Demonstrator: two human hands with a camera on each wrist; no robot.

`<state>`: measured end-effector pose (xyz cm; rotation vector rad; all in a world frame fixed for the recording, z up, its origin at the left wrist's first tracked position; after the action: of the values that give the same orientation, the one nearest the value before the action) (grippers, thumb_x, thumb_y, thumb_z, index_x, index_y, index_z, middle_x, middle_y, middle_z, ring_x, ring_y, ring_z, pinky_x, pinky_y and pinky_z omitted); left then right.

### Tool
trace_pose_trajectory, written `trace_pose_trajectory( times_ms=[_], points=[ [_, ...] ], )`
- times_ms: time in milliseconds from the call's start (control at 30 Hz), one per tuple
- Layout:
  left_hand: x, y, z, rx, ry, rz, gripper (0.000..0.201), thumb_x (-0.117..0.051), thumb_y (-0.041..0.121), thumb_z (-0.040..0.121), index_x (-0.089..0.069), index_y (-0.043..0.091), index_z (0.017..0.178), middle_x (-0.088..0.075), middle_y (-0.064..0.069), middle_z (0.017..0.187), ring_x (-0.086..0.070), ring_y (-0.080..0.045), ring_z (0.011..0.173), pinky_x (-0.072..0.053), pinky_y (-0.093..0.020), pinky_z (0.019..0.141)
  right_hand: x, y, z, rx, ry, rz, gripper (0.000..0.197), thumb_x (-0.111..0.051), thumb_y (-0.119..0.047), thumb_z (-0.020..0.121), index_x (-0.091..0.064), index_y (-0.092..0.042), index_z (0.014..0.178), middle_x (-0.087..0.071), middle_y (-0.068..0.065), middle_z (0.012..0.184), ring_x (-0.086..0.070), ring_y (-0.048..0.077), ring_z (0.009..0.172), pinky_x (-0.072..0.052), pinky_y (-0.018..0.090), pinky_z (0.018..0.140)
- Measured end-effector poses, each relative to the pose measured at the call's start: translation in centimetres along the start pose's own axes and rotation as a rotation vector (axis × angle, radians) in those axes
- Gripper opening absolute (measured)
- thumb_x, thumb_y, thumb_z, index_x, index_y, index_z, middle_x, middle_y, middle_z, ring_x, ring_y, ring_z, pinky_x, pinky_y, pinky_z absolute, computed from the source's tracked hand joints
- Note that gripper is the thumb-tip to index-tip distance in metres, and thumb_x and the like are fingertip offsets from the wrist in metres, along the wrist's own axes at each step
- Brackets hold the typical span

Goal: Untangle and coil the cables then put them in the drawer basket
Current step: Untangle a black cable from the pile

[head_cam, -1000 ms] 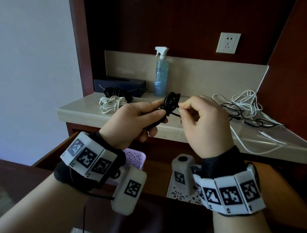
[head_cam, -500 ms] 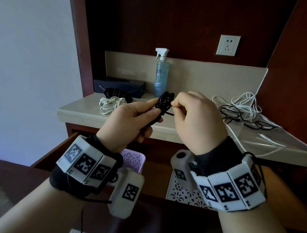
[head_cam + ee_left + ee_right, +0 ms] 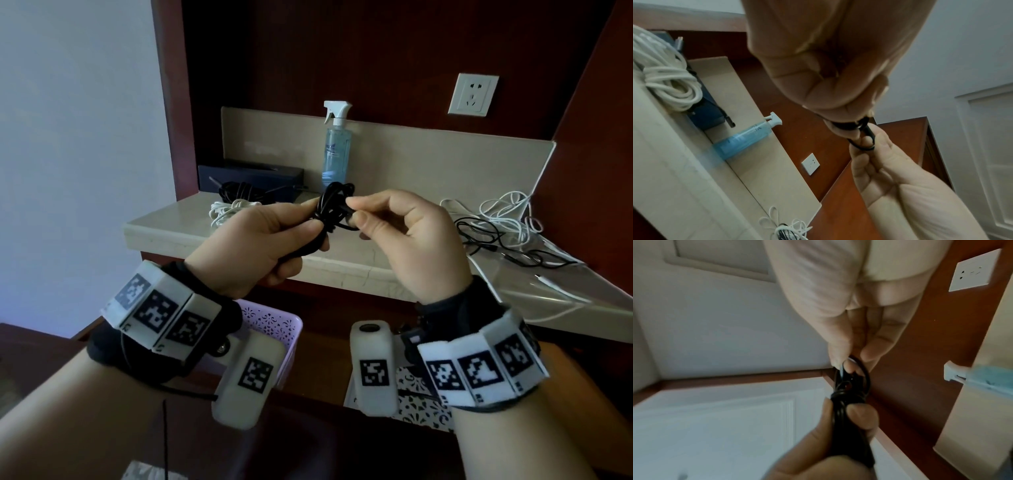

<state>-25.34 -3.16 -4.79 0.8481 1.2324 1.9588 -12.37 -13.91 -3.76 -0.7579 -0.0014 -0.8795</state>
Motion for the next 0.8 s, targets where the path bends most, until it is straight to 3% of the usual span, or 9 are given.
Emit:
trace_pose_trajectory(
  times_ms=[100,200,267,367,433,500,633,733,800],
  points=[
    [0.2,0.1,0.0,-0.028,-0.012,0.163,0.028,-0.045,0.012,0.096,-0.059,0.027,0.115,-0.063,0.010,0.072,-0.039,-0.004,0.038,-0.031,-0.015,0.034,-0.3,0.0,0.2,0.140,-0.017,-0.252,0.011,-0.060,-0.009,0.083,-0.069,-0.010,0.089,-0.063,-0.009,0.084,-0.060,-0.001,0.074,-0.048,0.014,0.071],
    [0.2,0.2,0.1,-0.068,-0.001,0.304,0.040,-0.047,0.014,0.096,-0.047,0.039,0.127,-0.062,0.012,0.071,-0.040,-0.005,0.038,-0.033,-0.016,0.036,-0.7,0.2,0.7,0.274,-0.027,-0.497,0.014,-0.058,-0.009,0.079,-0.069,-0.003,0.084,-0.064,0.006,0.080,-0.060,0.021,0.073,-0.047,0.029,0.064],
    [0.1,0.4,0.2,-0.098,-0.013,0.363,0.042,-0.048,0.014,0.096,-0.046,0.040,0.128,-0.062,0.010,0.073,-0.041,-0.006,0.039,-0.035,-0.017,0.037,-0.8,0.1,0.7,0.321,0.005,-0.576,0.010,-0.060,-0.006,0.078,-0.070,-0.004,0.082,-0.064,0.008,0.077,-0.060,0.023,0.071,-0.045,0.026,0.062],
    [-0.2,0.5,0.2,-0.117,-0.040,0.330,0.042,-0.048,0.014,0.095,-0.048,0.046,0.122,-0.064,0.008,0.075,-0.041,-0.006,0.039,-0.035,-0.018,0.037,-0.3,0.1,0.7,0.146,0.073,-0.327,0.006,-0.066,-0.009,0.080,-0.066,-0.012,0.084,-0.067,0.003,0.076,-0.060,0.010,0.068,-0.047,0.020,0.065],
    [-0.3,0.5,0.3,-0.107,-0.027,0.262,0.043,-0.049,0.015,0.094,-0.046,0.048,0.121,-0.066,0.009,0.076,-0.041,-0.006,0.040,-0.034,-0.020,0.037,0.1,0.2,0.9,0.026,0.123,-0.201,0.023,-0.071,-0.014,0.079,-0.051,-0.019,0.090,-0.065,-0.002,0.071,-0.061,0.010,0.064,-0.047,0.017,0.063],
    [-0.2,0.5,0.5,-0.082,-0.006,0.248,0.051,-0.051,0.016,0.093,-0.033,0.047,0.130,-0.069,0.008,0.077,-0.042,-0.007,0.040,-0.035,-0.021,0.037,0.3,0.4,1.1,0.025,0.141,-0.224,0.033,-0.073,-0.017,0.078,-0.044,-0.020,0.093,-0.060,-0.002,0.072,-0.060,0.014,0.064,-0.047,0.018,0.060],
    [0.5,0.5,0.8,-0.033,0.032,0.279,0.061,-0.058,0.018,0.089,-0.022,0.033,0.136,-0.072,0.008,0.078,-0.044,-0.010,0.040,-0.037,-0.022,0.039,0.3,1.0,1.5,-0.068,-0.071,-0.136,0.026,-0.063,-0.016,0.086,-0.053,-0.022,0.109,-0.061,0.001,0.095,-0.064,0.010,0.076,-0.052,0.017,0.064],
    [1.0,0.6,1.0,-0.024,0.022,0.453,0.038,-0.063,0.027,0.085,-0.039,0.017,0.112,-0.073,-0.001,0.079,-0.047,-0.013,0.042,-0.038,-0.024,0.041,0.6,0.6,1.9,-0.139,-0.269,-0.123,0.016,-0.053,-0.021,0.091,-0.062,-0.020,0.104,-0.067,-0.002,0.092,-0.065,0.007,0.076,-0.054,0.018,0.068],
    [0.9,0.8,1.1,-0.040,-0.011,0.614,0.031,-0.065,0.031,0.082,-0.042,0.018,0.099,-0.072,-0.003,0.073,-0.050,-0.011,0.041,-0.039,-0.020,0.042,0.8,0.3,2.3,-0.227,-0.396,-0.141,0.031,-0.047,-0.042,0.085,-0.066,-0.020,0.095,-0.069,-0.001,0.087,-0.066,0.007,0.077,-0.055,0.021,0.070]
  ],
)
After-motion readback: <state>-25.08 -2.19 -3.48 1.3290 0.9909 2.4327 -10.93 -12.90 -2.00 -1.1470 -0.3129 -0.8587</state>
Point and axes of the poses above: each hand's wrist, its own z-axis towards the middle knuckle, its own x-axis out of the back of the hand, y = z × x, the point moved 2 cm from there along z, towards the middle knuckle
